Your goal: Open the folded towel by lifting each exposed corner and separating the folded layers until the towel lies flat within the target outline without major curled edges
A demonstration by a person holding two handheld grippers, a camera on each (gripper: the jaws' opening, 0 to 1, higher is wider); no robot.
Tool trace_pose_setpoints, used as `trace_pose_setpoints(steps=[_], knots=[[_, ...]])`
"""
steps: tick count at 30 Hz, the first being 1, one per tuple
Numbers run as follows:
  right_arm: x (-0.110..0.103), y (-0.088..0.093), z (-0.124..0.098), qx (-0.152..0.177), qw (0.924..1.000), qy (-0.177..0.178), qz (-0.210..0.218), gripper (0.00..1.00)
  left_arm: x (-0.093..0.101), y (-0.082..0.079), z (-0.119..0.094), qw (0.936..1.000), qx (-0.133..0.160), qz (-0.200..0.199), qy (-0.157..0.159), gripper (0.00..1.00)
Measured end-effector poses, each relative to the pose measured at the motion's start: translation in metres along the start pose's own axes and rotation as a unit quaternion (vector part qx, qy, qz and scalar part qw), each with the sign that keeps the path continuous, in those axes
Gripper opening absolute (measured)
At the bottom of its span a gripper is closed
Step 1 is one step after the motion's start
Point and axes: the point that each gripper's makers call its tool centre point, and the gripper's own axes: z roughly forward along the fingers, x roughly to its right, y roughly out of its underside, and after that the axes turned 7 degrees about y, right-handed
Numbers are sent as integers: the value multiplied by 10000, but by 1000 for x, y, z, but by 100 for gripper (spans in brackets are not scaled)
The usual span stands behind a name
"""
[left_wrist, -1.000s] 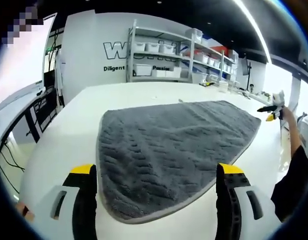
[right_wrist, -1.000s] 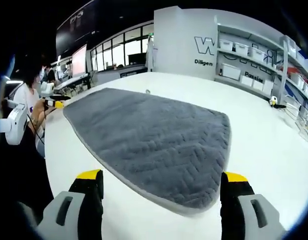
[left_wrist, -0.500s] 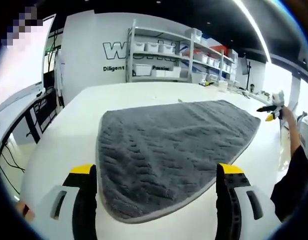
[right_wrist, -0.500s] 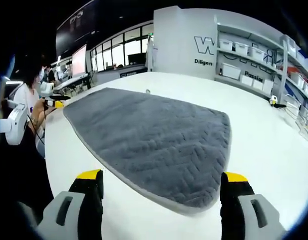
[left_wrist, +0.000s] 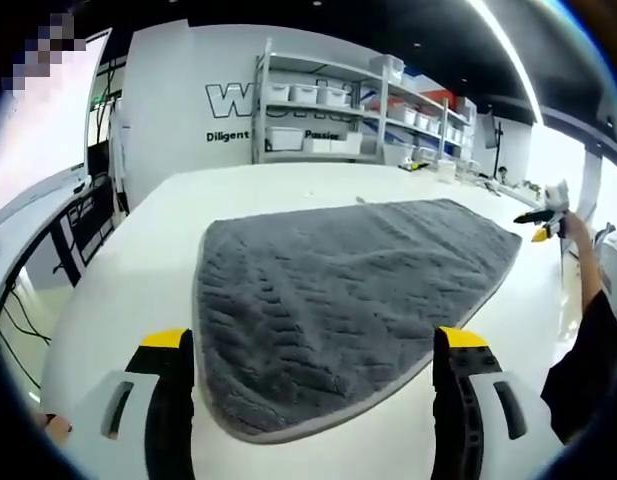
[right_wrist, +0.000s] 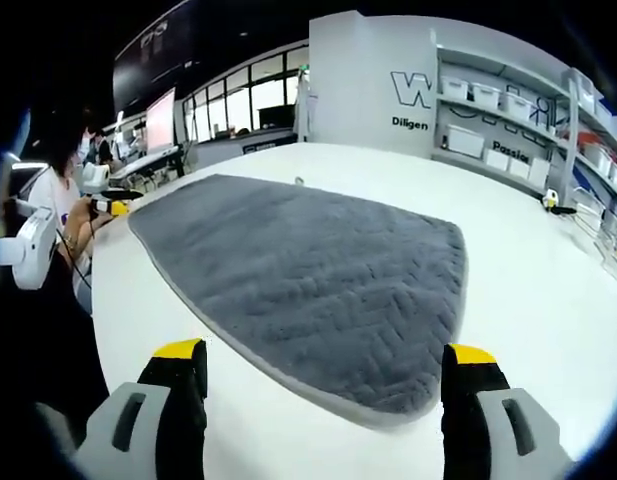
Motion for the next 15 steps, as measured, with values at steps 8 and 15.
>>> trace_pose_setpoints(steps=[8,15], knots=[[1,0,-2,33,10000,25,25,99,-1,0,-1,10000,10,-2,-12,98],[2,0,-3,47,10000,31,41,99,1,0,-1,10000,4,1,2,98]])
